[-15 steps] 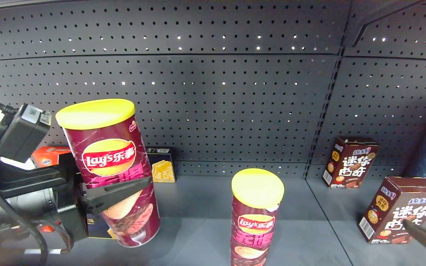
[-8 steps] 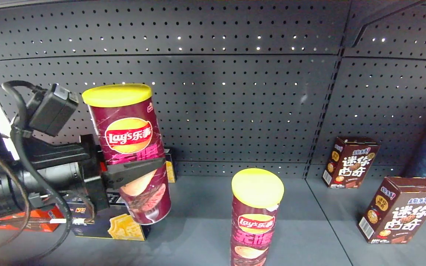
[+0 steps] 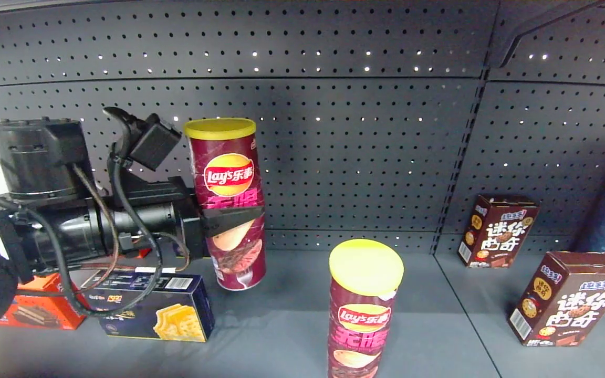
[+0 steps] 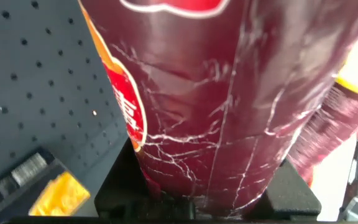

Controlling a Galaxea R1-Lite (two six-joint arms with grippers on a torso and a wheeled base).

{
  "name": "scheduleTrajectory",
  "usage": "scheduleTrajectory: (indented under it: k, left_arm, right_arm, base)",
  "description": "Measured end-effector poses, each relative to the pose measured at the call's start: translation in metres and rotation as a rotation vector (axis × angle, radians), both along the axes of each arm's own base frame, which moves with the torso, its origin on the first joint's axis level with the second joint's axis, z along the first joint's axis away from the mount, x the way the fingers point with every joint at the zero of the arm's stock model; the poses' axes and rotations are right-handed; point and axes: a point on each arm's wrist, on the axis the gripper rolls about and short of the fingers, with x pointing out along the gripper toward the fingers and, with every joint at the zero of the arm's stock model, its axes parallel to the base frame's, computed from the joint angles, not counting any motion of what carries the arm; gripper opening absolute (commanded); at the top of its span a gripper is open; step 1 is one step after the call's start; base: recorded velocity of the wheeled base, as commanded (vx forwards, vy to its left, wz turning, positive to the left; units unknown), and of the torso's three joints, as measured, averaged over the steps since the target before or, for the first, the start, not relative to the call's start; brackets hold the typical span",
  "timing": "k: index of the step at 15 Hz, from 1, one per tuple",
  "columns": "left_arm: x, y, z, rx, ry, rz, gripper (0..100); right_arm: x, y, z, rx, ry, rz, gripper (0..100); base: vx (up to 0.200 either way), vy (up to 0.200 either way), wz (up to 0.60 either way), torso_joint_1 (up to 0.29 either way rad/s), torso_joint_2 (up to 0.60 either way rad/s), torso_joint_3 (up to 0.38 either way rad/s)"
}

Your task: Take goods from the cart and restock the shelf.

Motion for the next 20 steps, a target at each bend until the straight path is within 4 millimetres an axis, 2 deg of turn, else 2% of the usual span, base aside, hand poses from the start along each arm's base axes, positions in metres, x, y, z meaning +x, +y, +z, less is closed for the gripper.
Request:
scheduleTrajectory:
  k: [2, 3, 8, 10, 16, 20]
  left_arm:
    - [0.012, -0.004, -0.003, 0.005, 0.006, -0.001, 0]
    - [0.017, -0.006, -0.004, 0.006, 0.010, -0.002, 0]
    - [0.048, -0.017, -0.012, -0.004, 0.026, -0.082, 0]
    - [0.059, -0.024, -0.017, -0.006, 0.019, -0.092, 0]
    - [0.084, -0.068, -0.038, -0.012, 0.015, -0.183, 0]
    - [0.099, -0.078, -0.048, -0.028, -0.036, -0.191, 0]
  right_arm:
    - [-0.012, -0.002, -0.019, -0.007, 0.039, -0.072, 100]
    - [-0.015, -0.002, -0.022, -0.009, 0.027, -0.092, 100]
    - [-0.016, -0.002, -0.038, -0.004, -0.015, -0.152, 100]
    - [-0.016, -0.002, -0.041, -0.002, -0.017, -0.152, 100]
    - [-0.015, -0.002, -0.043, 0.003, -0.016, -0.146, 100]
    - [-0.015, -0.002, -0.043, 0.003, -0.018, -0.144, 100]
  base:
    - [0.000, 0.000, 0.00, 0.000, 0.00, 0.000]
    - [0.000, 0.000, 0.00, 0.000, 0.00, 0.000]
    - [0.000, 0.000, 0.00, 0.000, 0.00, 0.000]
    - [0.000, 0.000, 0.00, 0.000, 0.00, 0.000]
    - [0.000, 0.000, 0.00, 0.000, 0.00, 0.000]
    - [0.000, 0.000, 0.00, 0.000, 0.00, 0.000]
